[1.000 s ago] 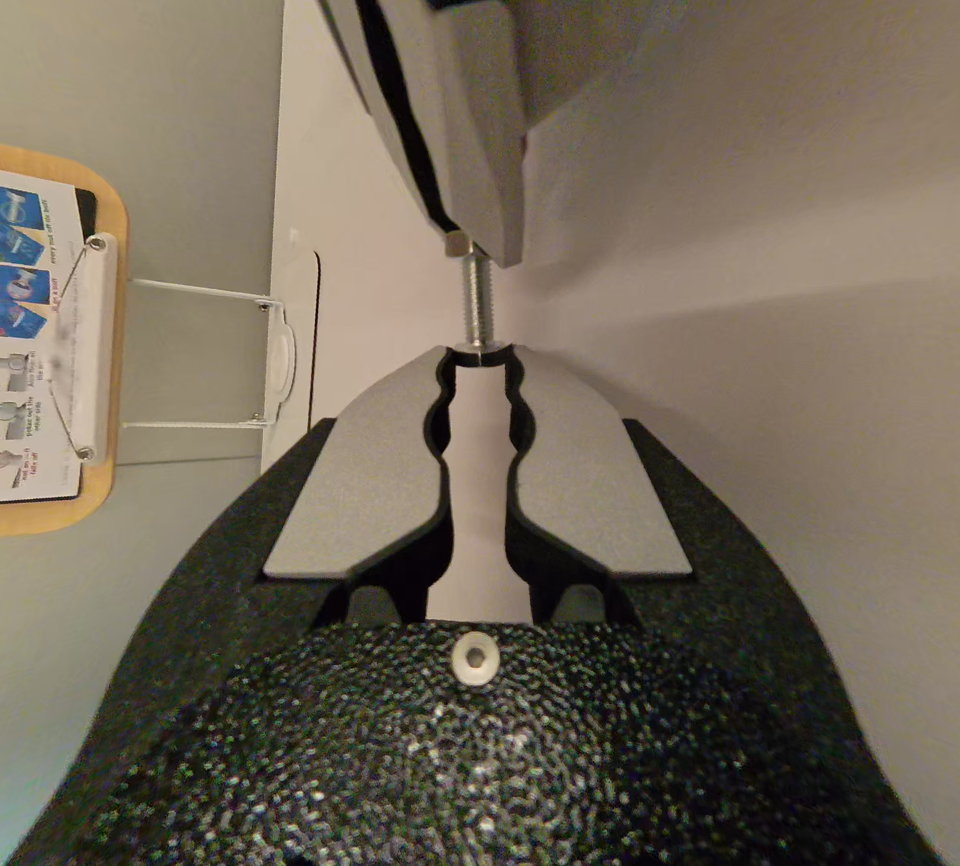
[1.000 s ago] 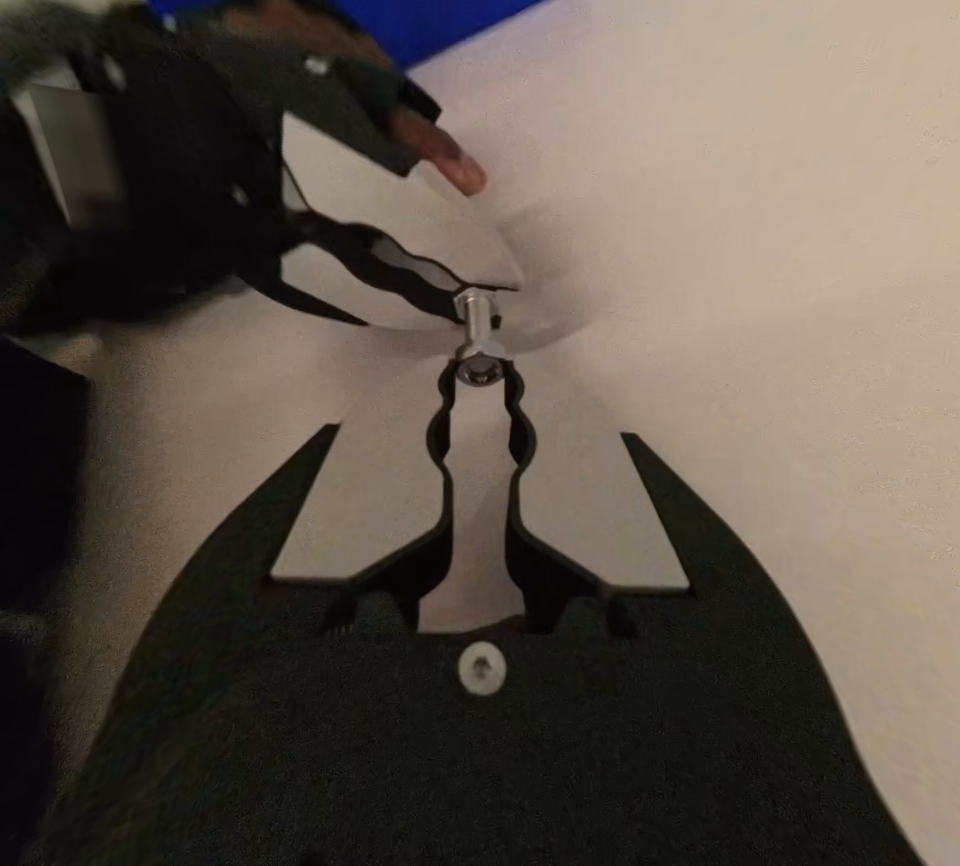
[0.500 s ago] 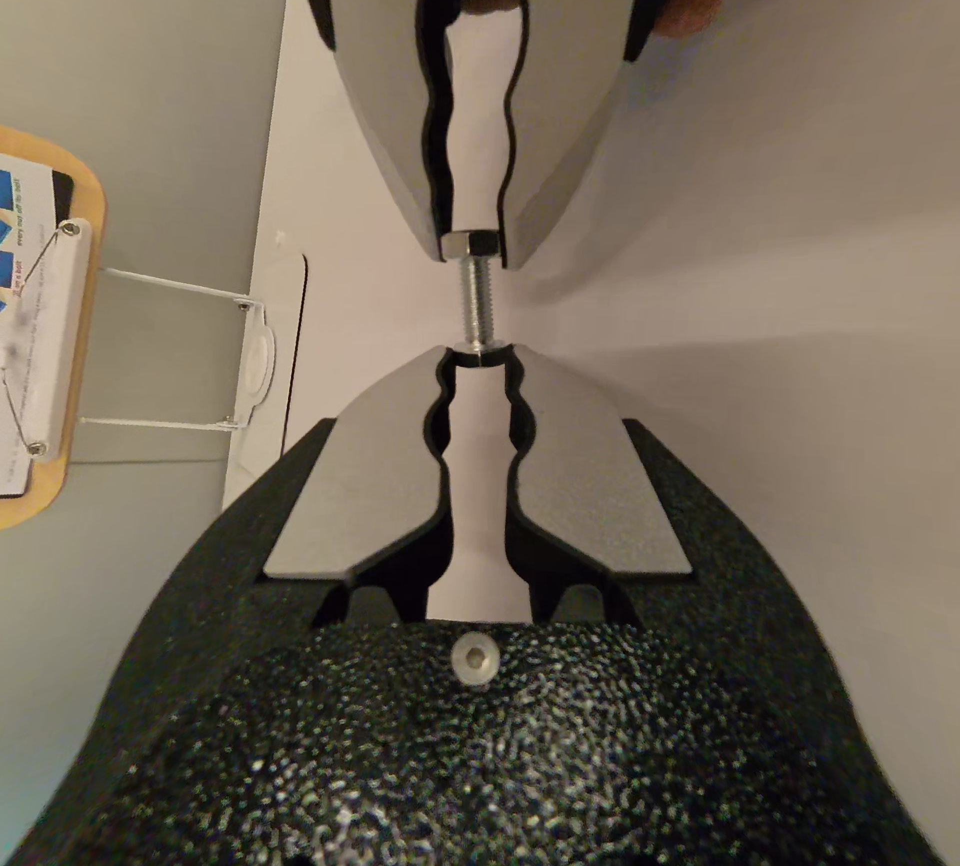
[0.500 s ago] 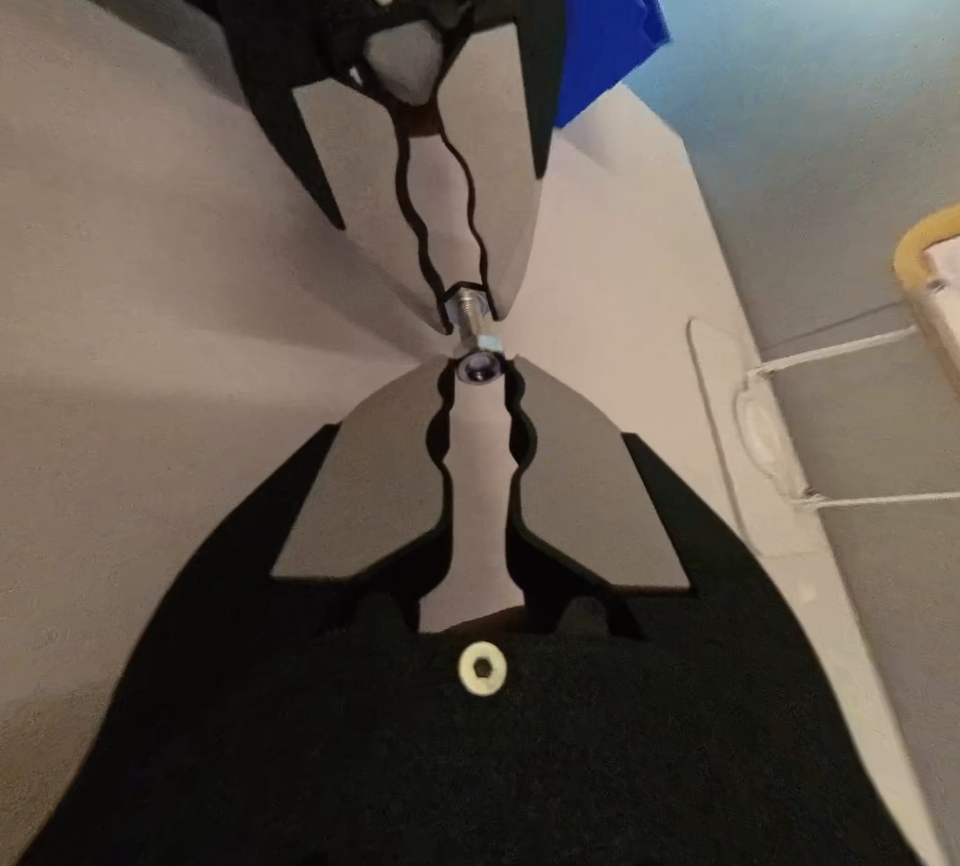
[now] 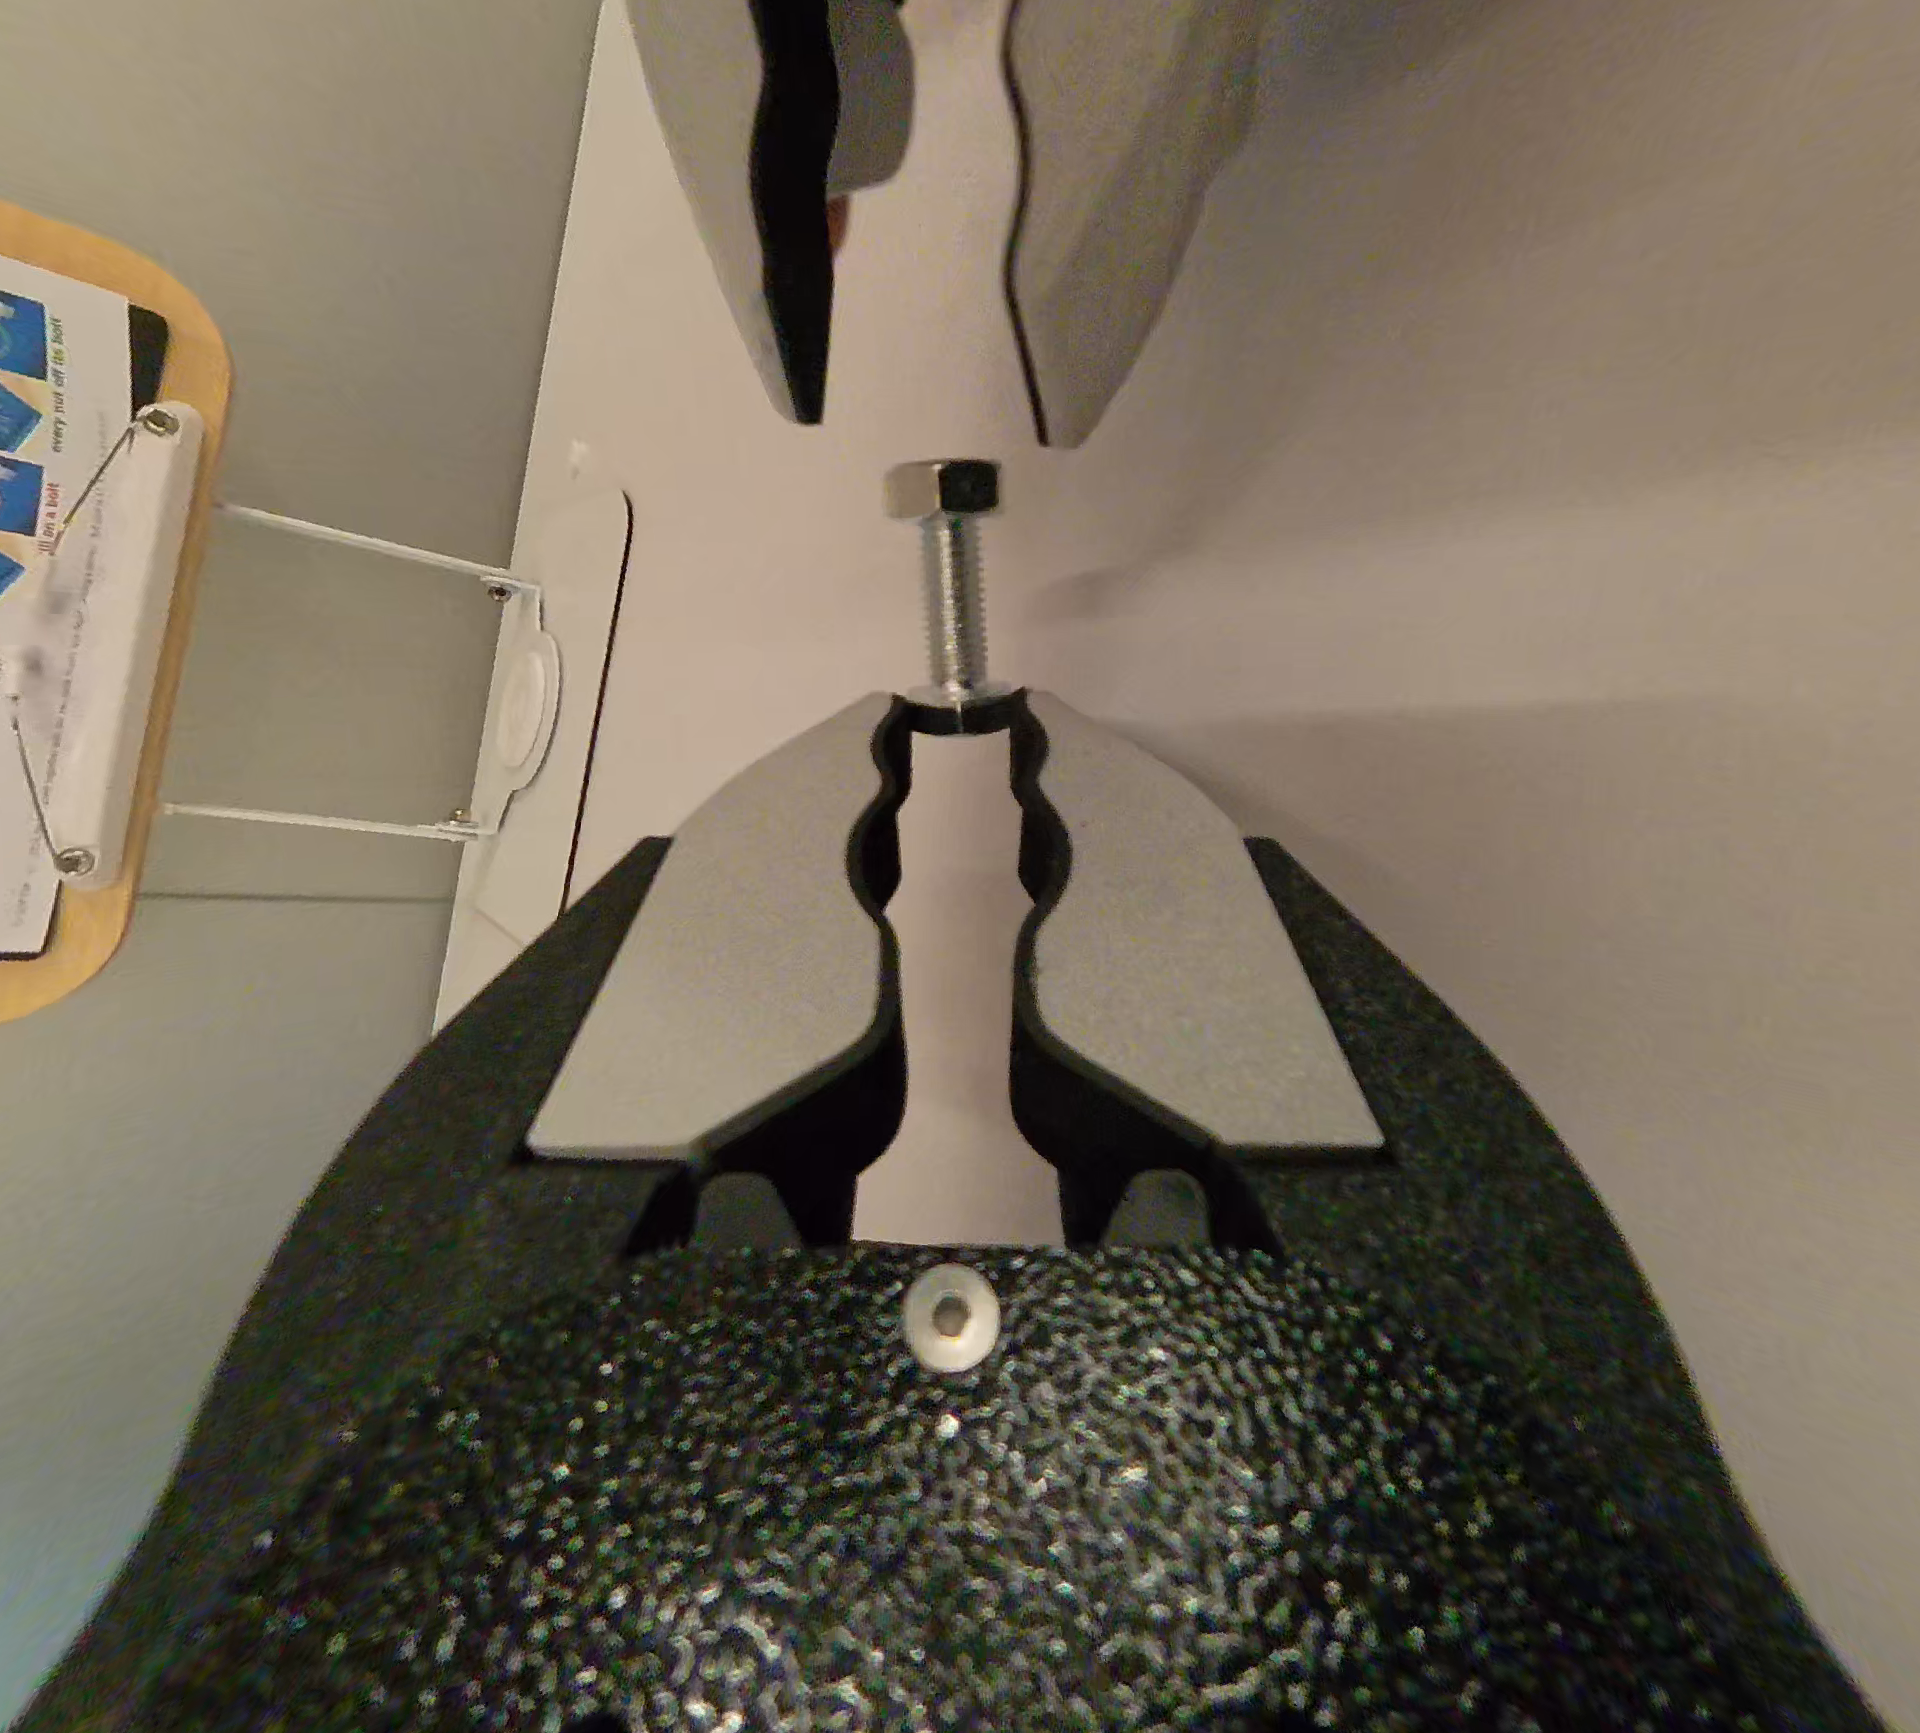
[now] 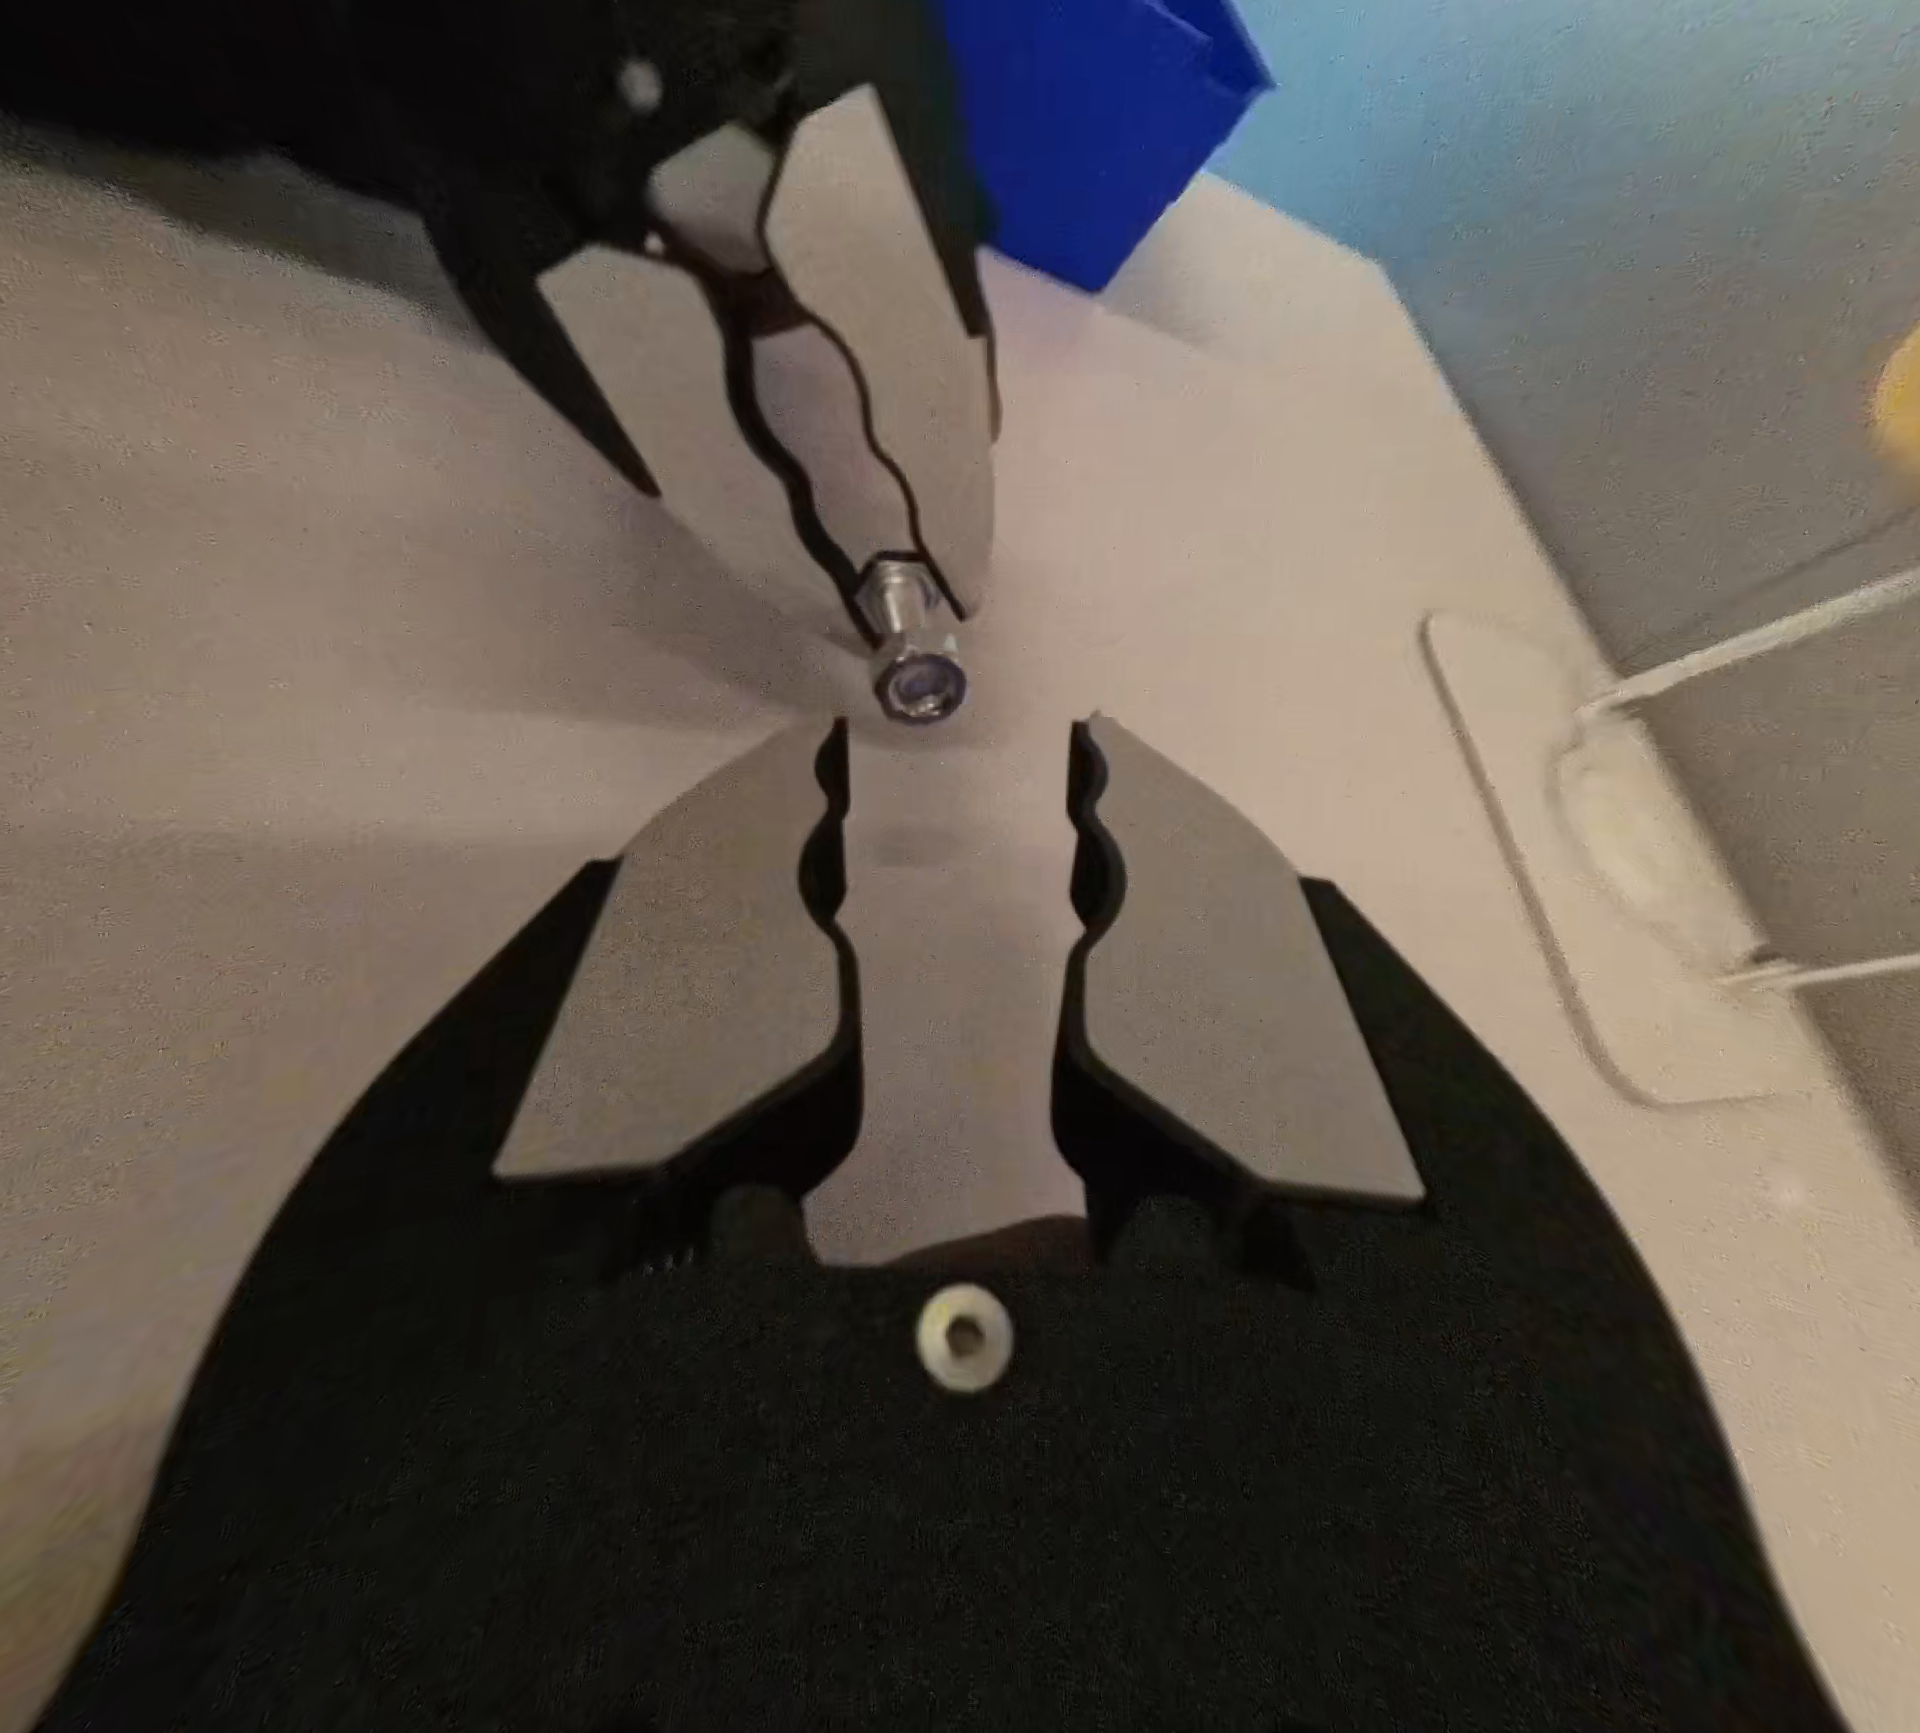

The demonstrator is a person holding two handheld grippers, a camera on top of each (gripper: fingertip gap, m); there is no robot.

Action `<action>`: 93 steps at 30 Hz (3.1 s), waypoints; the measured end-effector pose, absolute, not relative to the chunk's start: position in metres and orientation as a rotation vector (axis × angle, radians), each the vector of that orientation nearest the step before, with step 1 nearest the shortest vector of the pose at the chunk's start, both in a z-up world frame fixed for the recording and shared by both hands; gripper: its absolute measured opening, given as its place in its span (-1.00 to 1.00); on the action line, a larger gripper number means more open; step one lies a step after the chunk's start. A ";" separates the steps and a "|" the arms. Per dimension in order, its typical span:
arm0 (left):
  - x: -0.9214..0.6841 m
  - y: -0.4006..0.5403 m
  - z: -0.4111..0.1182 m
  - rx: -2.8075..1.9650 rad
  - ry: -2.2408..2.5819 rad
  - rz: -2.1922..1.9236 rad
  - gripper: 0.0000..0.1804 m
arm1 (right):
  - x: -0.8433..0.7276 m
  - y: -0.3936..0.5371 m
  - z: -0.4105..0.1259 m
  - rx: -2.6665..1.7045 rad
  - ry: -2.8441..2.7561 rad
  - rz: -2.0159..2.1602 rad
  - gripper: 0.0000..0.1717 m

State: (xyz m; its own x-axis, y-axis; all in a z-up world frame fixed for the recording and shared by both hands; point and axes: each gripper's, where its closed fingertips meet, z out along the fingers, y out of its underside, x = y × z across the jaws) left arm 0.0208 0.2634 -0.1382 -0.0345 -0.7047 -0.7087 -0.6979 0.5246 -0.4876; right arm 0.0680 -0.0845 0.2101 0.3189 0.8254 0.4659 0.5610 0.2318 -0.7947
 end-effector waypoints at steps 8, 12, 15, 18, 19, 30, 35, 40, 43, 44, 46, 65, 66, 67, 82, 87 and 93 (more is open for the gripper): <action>0.023 0.261 -0.145 -1.136 1.799 0.072 -0.81 | 0.060 -0.092 0.196 -1.671 -1.304 0.394 -0.80; 0.023 0.261 -0.146 -1.098 1.817 0.124 -0.80 | 0.059 -0.099 0.200 -2.075 -0.798 1.193 -0.79; 0.023 0.262 -0.140 -1.139 1.771 0.065 -0.81 | 0.065 -0.093 0.213 -1.908 -0.877 1.166 -0.70; 0.020 0.264 -0.138 -1.168 1.751 0.030 -0.81 | 0.073 -0.088 0.217 -1.674 -1.138 0.690 -0.58; 0.020 0.264 -0.138 -1.172 1.747 0.018 -0.81 | 0.074 -0.089 0.218 -1.583 -1.226 0.530 -0.58; 0.022 0.260 -0.148 -1.108 1.831 0.118 -0.81 | 0.066 -0.105 0.195 -1.930 -1.117 0.680 -0.80; 0.023 0.262 -0.142 -1.133 1.791 0.082 -0.81 | 0.068 -0.102 0.211 -1.993 -0.793 1.218 -0.66; 0.019 0.266 -0.138 -1.177 1.751 0.026 -0.81 | 0.080 -0.096 0.221 -1.646 -1.186 0.516 -0.42; 0.021 0.262 -0.140 -1.170 1.766 0.012 -0.81 | 0.078 -0.104 0.214 -1.438 -1.415 0.170 -0.54; 0.023 0.259 -0.141 -1.162 1.776 0.009 -0.81 | 0.076 -0.106 0.210 -1.414 -1.453 0.121 -0.61; 0.025 0.255 -0.143 -1.146 1.795 0.006 -0.81 | 0.072 -0.109 0.205 -1.438 -1.462 0.119 -0.79; 0.024 0.255 -0.143 -1.169 1.784 -0.011 -0.81 | 0.079 -0.119 0.222 -1.415 -1.454 0.135 -0.57; 0.026 0.252 -0.144 -1.157 1.795 -0.022 -0.81 | 0.077 -0.121 0.217 -1.428 -1.468 0.121 -0.68; 0.028 0.249 -0.145 -1.145 1.807 -0.029 -0.81 | 0.077 -0.121 0.213 -1.467 -1.466 0.122 -0.78; 0.021 0.260 -0.141 -1.185 1.767 0.014 -0.81 | 0.096 -0.112 0.233 -1.502 -1.327 0.251 -0.40; 0.026 0.252 -0.144 -1.162 1.796 -0.003 -0.81 | 0.084 -0.128 0.221 -1.345 -1.501 0.060 -0.76; 0.025 0.252 -0.148 -1.116 1.830 0.081 -0.81 | 0.083 -0.136 0.213 -1.974 -1.091 0.787 -0.80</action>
State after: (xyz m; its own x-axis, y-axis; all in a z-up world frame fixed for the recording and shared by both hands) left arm 0.0251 0.2521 -0.1481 -0.1251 -0.6530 -0.7469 -0.7168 0.5800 -0.3870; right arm 0.0832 -0.1356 0.2130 0.4514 0.8781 -0.1588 0.4280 -0.3691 -0.8250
